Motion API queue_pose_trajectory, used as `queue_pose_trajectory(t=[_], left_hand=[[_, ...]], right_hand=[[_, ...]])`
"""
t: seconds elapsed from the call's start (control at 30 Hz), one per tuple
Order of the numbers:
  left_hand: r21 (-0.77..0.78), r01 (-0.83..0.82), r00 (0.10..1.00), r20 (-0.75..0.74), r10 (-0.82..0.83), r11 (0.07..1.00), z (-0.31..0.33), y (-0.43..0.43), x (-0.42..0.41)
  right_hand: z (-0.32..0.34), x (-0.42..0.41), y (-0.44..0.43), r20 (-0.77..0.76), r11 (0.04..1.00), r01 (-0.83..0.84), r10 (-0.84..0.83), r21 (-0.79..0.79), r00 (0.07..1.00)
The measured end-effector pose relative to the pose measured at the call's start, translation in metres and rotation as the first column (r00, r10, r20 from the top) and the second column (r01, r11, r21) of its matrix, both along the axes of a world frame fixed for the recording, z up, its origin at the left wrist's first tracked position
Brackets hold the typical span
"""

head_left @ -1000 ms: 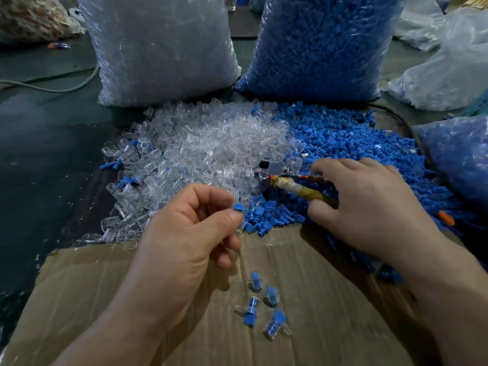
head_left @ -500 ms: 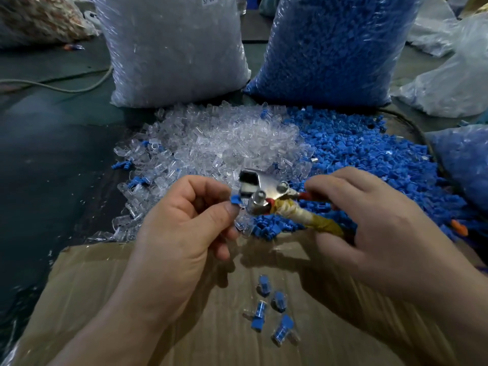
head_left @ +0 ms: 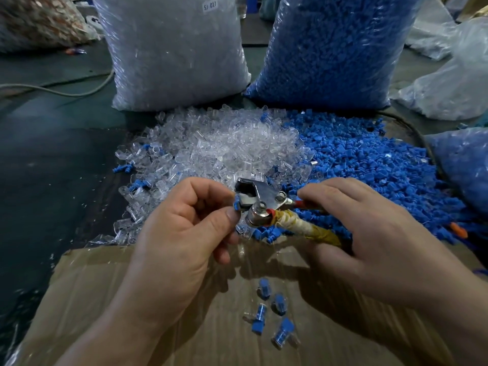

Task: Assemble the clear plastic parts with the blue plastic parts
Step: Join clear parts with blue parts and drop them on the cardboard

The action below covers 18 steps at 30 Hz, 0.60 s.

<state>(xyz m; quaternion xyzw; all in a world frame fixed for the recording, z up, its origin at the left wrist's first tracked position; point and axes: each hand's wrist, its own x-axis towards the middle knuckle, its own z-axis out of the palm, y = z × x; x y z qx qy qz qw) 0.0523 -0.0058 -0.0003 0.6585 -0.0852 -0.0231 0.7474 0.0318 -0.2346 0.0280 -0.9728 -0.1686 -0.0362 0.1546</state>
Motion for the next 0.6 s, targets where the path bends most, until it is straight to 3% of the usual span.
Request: queue_pose_trajectory(t=[0.6], left_hand=[[0.024,-0.007,1.000,0.000,0.007,1.000,-0.0021,0.0023,-0.0012]], right_hand=[[0.0004,0.0001,0.0056,0.011,0.999,0.006,-0.006,-0.035,1.000]])
